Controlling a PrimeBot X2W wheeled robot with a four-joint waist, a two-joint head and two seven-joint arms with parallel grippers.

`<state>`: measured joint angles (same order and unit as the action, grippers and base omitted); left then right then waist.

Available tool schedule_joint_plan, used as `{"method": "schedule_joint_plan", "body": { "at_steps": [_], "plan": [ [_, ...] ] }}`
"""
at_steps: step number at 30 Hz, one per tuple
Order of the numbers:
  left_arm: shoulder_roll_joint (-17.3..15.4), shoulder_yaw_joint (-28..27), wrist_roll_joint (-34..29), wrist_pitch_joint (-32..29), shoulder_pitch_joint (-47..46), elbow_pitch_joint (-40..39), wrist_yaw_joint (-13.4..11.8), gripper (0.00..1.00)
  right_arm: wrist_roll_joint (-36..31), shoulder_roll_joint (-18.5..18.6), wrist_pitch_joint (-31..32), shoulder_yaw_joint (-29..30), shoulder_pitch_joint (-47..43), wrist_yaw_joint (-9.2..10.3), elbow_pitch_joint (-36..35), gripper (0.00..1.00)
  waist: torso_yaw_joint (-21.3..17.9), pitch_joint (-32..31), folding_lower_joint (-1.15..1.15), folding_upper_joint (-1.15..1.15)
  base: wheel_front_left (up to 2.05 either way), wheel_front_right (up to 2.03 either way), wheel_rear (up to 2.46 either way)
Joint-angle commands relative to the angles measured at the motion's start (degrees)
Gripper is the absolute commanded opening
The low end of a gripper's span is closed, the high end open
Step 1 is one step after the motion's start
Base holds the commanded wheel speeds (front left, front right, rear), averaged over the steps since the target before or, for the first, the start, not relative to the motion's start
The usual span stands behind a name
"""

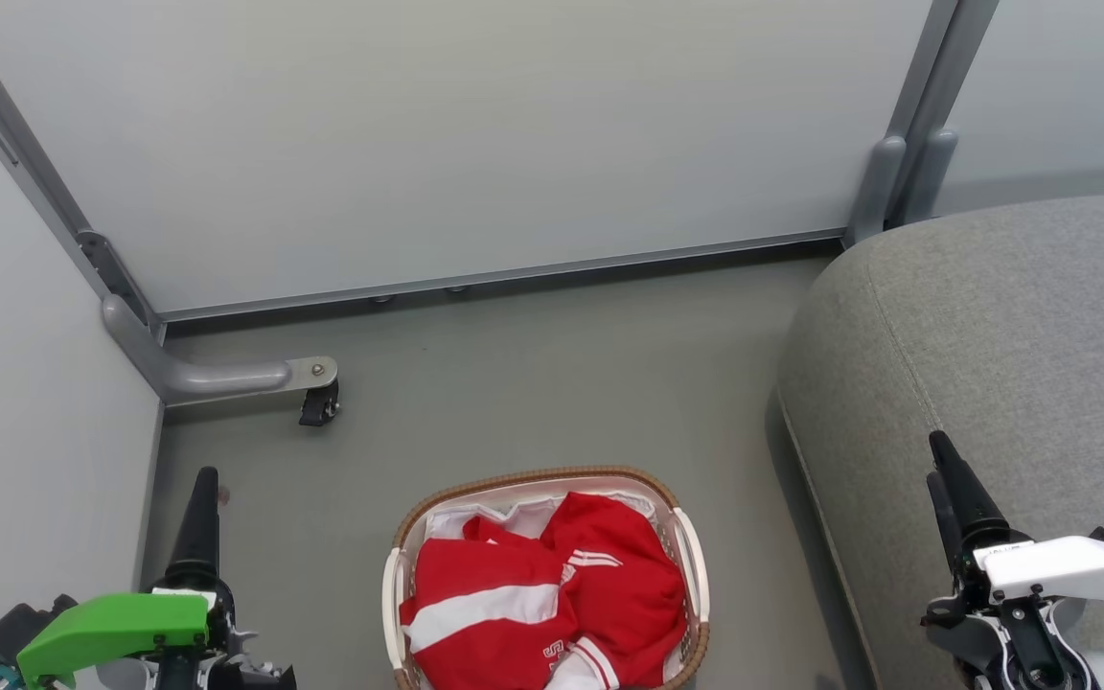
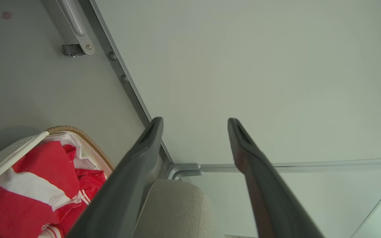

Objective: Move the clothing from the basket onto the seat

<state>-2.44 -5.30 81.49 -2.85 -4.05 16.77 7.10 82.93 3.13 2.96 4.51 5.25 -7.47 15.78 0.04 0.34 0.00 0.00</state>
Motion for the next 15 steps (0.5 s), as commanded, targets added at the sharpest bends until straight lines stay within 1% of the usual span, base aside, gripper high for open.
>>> {"method": "schedule_joint_plan", "body": {
  "at_steps": [1,7,15],
  "plan": [
    [-0.6,0.2,-3.2,0.7,-1.2,-1.1,0.2,1.00,-2.9,0.8,-0.7,-0.2,1.5,-0.01,-1.2,1.00,0.0,0.0,0.00,0.00,0.00,0.00,0.00],
    [-0.8,1.3,-11.4,2.2,-1.2,-0.9,0.2,1.00,-9.8,0.8,-2.2,-0.4,1.9,-0.02,-1.6,1.00,0.0,0.1,0.00,0.00,0.00,0.00,0.00],
    [-1.4,3.0,-20.7,4.0,-1.7,-0.6,0.2,1.00,-18.1,1.3,-4.1,-1.6,3.2,-0.02,-1.6,1.00,0.1,0.2,0.00,0.00,0.00,0.00,0.00]
  ]
}}
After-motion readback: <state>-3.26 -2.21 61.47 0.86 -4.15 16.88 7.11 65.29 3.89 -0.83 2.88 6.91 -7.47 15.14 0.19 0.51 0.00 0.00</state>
